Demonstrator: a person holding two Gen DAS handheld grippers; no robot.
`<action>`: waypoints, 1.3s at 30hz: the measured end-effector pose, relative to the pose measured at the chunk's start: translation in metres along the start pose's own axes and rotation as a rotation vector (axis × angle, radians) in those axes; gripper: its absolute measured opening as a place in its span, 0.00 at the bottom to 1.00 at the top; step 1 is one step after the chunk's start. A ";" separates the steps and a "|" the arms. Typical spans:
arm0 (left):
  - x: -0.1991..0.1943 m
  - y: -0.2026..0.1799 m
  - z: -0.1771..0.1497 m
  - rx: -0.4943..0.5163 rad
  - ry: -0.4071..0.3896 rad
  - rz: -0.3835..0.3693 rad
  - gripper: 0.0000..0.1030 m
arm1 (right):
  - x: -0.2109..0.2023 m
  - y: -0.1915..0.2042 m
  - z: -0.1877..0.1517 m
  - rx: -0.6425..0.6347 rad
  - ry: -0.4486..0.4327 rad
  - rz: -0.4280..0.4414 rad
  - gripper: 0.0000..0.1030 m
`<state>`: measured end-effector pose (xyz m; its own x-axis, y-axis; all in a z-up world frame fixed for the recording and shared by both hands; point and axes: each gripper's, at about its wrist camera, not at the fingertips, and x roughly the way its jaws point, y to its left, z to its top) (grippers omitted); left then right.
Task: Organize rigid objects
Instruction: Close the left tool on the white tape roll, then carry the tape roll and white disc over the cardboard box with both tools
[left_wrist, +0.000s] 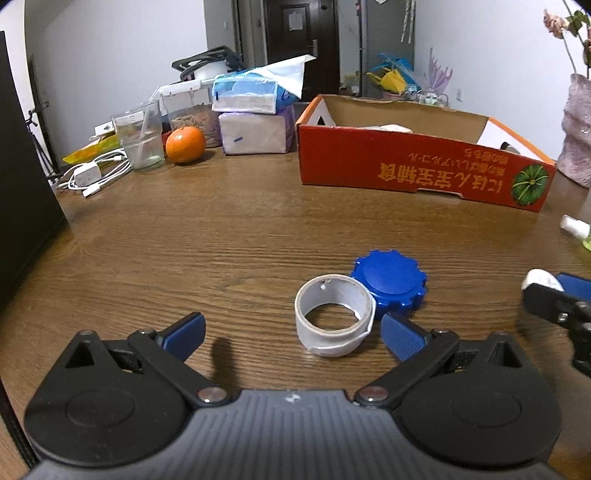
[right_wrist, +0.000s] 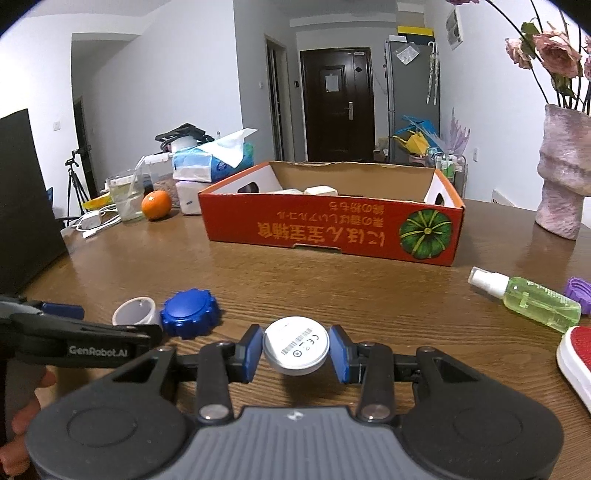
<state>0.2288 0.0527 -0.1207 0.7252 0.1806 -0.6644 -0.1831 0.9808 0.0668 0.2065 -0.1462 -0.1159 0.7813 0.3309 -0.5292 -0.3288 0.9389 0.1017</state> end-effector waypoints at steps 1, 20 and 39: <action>0.002 0.000 0.000 -0.001 0.004 0.004 1.00 | -0.001 -0.002 0.000 0.000 -0.003 -0.002 0.37; 0.004 -0.007 0.003 0.018 -0.020 -0.058 0.60 | -0.006 -0.019 0.000 0.012 -0.026 -0.027 0.37; -0.009 0.001 0.005 0.002 -0.055 -0.065 0.43 | -0.009 -0.018 0.002 0.004 -0.039 -0.025 0.37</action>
<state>0.2253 0.0521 -0.1114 0.7707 0.1204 -0.6258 -0.1330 0.9908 0.0268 0.2060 -0.1663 -0.1115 0.8094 0.3104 -0.4985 -0.3067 0.9474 0.0918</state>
